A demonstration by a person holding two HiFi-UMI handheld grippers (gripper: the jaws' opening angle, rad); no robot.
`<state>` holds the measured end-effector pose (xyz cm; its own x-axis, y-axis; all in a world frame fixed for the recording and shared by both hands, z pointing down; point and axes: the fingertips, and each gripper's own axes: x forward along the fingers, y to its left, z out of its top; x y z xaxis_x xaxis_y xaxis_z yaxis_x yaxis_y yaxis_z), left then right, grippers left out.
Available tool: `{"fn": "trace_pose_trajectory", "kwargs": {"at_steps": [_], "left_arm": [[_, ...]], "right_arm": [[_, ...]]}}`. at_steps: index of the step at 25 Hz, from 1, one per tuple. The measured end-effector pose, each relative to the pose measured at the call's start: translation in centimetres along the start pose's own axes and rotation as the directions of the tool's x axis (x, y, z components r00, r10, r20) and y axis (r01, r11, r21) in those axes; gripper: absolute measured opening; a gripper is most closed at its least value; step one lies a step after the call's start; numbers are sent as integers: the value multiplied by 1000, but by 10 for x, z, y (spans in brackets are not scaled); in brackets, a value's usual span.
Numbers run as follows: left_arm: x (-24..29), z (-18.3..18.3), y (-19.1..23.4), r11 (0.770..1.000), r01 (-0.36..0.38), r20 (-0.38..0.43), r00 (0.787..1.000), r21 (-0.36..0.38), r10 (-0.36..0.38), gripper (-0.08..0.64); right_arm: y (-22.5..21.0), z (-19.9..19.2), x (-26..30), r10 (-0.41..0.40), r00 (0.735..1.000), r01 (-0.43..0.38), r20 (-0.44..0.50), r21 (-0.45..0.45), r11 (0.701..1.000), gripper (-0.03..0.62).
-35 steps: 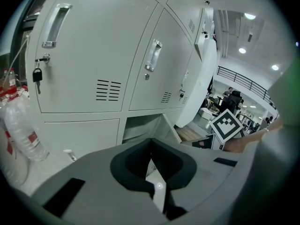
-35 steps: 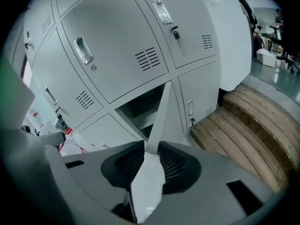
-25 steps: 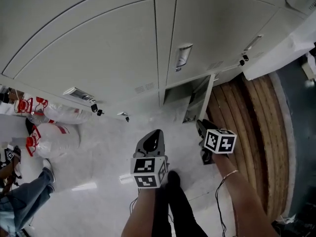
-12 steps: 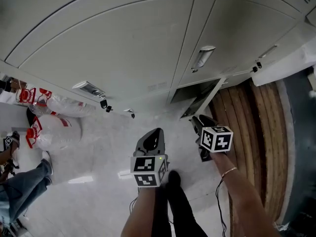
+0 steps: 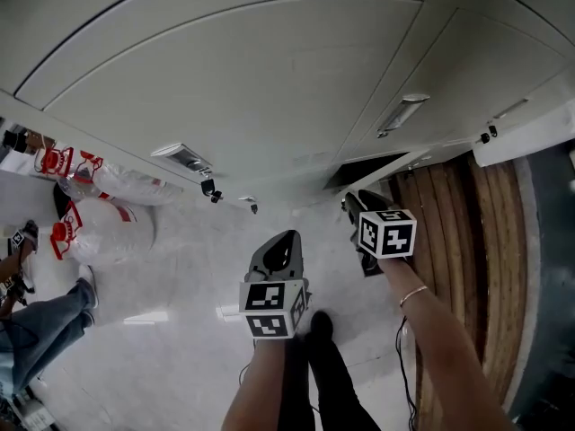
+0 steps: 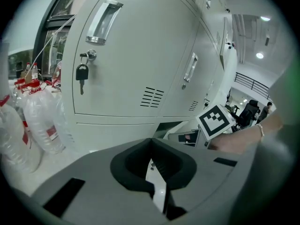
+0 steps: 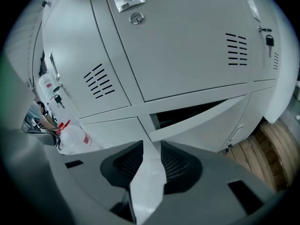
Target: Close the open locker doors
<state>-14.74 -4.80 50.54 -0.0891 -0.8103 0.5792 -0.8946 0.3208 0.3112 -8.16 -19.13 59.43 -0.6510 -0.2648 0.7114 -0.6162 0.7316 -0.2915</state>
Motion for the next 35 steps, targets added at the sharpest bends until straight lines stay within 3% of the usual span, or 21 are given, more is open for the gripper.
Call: {"fn": "trace_pose_trajectory", "kwargs": {"at_steps": [10,20,35], "left_arm": [[4,1,24,999,-29,1,1000,-15,29,20],[3,6,27,999,-33,7,999,-22,33,20],[-7,10,14,1000,-23,1,1000,-2,23,20]], "right_arm": [[9,27,40,-4,1000,4,-1,-75,997,107],[9,41,54,-13,1000,13,0,-59,998,100],[22,32,4,10,999,-8,46,-50,999,47]]}}
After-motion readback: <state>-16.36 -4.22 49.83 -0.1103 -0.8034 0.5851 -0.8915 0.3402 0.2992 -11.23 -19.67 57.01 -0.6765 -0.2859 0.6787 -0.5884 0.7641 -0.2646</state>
